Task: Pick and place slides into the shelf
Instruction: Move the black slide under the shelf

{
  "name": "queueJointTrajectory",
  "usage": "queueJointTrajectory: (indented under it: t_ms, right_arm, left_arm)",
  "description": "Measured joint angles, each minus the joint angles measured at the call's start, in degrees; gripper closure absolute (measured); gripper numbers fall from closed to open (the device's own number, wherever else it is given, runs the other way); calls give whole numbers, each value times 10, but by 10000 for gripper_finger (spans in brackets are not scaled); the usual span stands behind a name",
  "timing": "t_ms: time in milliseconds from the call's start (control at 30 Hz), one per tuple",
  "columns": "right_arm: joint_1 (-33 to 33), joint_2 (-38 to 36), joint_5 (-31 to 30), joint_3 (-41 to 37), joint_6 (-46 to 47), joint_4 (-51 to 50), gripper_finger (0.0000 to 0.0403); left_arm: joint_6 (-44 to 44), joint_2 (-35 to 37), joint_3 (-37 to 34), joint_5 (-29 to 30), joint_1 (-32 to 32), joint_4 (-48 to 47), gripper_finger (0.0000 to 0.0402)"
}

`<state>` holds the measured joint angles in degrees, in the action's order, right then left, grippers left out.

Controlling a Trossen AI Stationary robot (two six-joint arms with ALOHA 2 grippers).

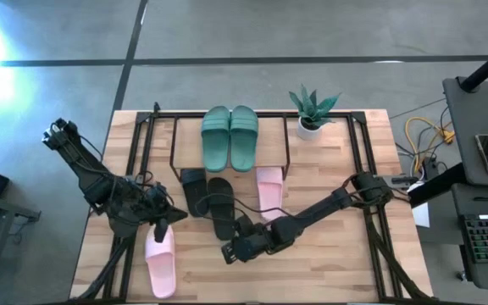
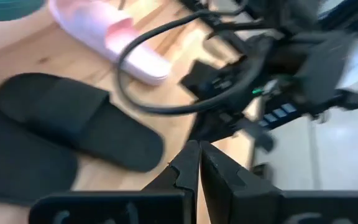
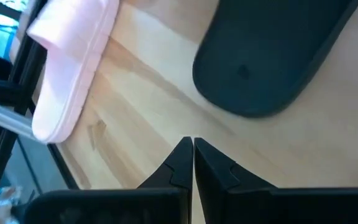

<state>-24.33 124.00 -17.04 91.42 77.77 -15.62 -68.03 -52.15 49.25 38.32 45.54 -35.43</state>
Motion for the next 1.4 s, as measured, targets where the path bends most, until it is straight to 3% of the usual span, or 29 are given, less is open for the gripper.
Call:
queueJointTrajectory:
  t_ms: [233, 667, 833, 1200, 1400]
  right_arm:
    - [0, -10, 3, 0, -41, 28, 394]
    - [1, -10, 20, 0, -17, 26, 394]
    - [0, -10, 0, 0, 1, 23, 394]
    - [-10, -11, -11, 0, 17, 21, 394]
    - [-13, -11, -19, 0, 17, 19, 394]
  left_arm:
    - [97, -36, 0, 11, 0, -32, 402]
    - [98, -182, -3, -5, -3, -91, 402]
    - [81, -248, -4, 27, -12, -117, 402]
    - [55, -322, -19, 25, -61, -109, 402]
    - [102, -338, -38, 22, -63, -48, 402]
